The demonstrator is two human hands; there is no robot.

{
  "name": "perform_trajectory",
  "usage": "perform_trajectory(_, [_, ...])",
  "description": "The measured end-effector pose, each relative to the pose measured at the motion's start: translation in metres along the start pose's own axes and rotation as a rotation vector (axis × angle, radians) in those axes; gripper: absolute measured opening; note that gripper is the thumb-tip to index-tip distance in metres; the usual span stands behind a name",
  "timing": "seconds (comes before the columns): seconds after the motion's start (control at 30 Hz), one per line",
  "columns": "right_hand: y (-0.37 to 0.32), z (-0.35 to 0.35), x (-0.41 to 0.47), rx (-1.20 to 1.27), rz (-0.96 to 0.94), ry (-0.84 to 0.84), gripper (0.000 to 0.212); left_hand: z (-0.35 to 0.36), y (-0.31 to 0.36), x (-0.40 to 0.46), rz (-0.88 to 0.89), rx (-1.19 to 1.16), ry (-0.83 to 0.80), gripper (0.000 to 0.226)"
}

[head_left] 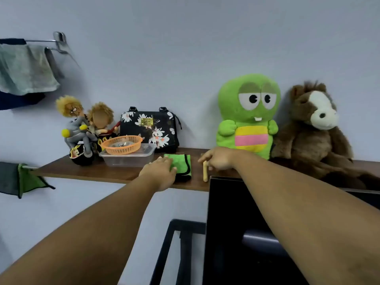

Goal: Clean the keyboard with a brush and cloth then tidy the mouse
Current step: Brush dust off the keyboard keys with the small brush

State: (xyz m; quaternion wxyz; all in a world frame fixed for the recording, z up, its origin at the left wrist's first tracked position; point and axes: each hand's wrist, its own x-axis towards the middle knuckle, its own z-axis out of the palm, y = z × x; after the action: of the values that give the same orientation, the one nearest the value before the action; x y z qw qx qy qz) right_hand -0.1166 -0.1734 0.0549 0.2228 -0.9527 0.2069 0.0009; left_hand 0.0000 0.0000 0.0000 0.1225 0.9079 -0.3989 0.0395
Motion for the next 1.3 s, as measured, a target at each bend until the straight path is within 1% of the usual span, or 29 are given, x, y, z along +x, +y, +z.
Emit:
perform_trajectory(0.1, [-0.005,0.011,0.012,0.008,0.046,-0.054,0.030,0.008,-0.011,0.004,0.045,-0.011,-0.020,0.055])
perform_trajectory(0.17, [-0.007,0.015,0.017,-0.036,0.080,-0.039,0.020,0.012,-0.014,0.005,0.066,-0.020,-0.033,0.055])
perform_trajectory(0.23, [-0.010,0.017,0.018,-0.022,0.111,-0.031,0.009,0.015,-0.017,0.008,0.075,-0.024,-0.036,0.055])
perform_trajectory(0.27, [-0.012,0.018,0.017,-0.029,0.119,-0.025,0.006,0.014,-0.017,0.008,0.077,-0.018,-0.036,0.055])
perform_trajectory(0.33, [-0.013,0.018,0.018,-0.033,0.141,0.014,0.007,0.013,-0.016,0.009,0.079,-0.009,-0.046,0.055])
perform_trajectory(0.4, [-0.014,0.018,0.017,0.031,0.150,0.097,0.003,0.011,-0.014,0.008,0.083,-0.006,-0.049,0.055])
perform_trajectory(0.5, [-0.010,0.014,0.014,0.167,0.120,0.282,0.014,0.004,-0.009,0.004,0.102,-0.020,-0.001,0.055])
perform_trajectory(0.57, [-0.013,0.008,0.010,0.316,0.070,0.423,0.015,0.000,-0.008,0.000,0.113,-0.032,0.082,0.054])
perform_trajectory(0.63, [-0.010,-0.002,-0.001,0.443,0.014,0.568,0.005,-0.003,0.000,-0.007,0.146,-0.044,0.200,0.052])
perform_trajectory(0.7, [-0.006,-0.013,-0.023,0.540,-0.036,0.666,0.018,-0.003,0.013,-0.020,0.191,-0.048,0.302,0.050])
perform_trajectory(0.77, [-0.004,-0.019,-0.048,0.663,-0.112,0.683,0.015,0.000,0.027,-0.034,0.222,-0.065,0.370,0.051])
perform_trajectory(0.9, [0.009,-0.014,-0.106,0.816,-0.257,0.714,0.026,0.013,0.055,-0.069,0.264,-0.062,0.469,0.059])
perform_trajectory(1.0, [0.027,0.004,-0.145,0.862,-0.263,0.730,0.024,0.028,0.073,-0.099,0.277,-0.067,0.505,0.058])
perform_trajectory(1.1, [0.052,0.024,-0.187,0.924,-0.268,0.644,0.035,0.048,0.092,-0.127,0.271,-0.076,0.497,0.058])
perform_trajectory(1.2, [0.077,0.047,-0.221,0.931,-0.278,0.575,0.045,0.071,0.109,-0.156,0.253,-0.099,0.475,0.055])
perform_trajectory(1.3, [0.108,0.075,-0.244,0.884,-0.270,0.523,0.048,0.101,0.130,-0.180,0.229,-0.139,0.450,0.053])
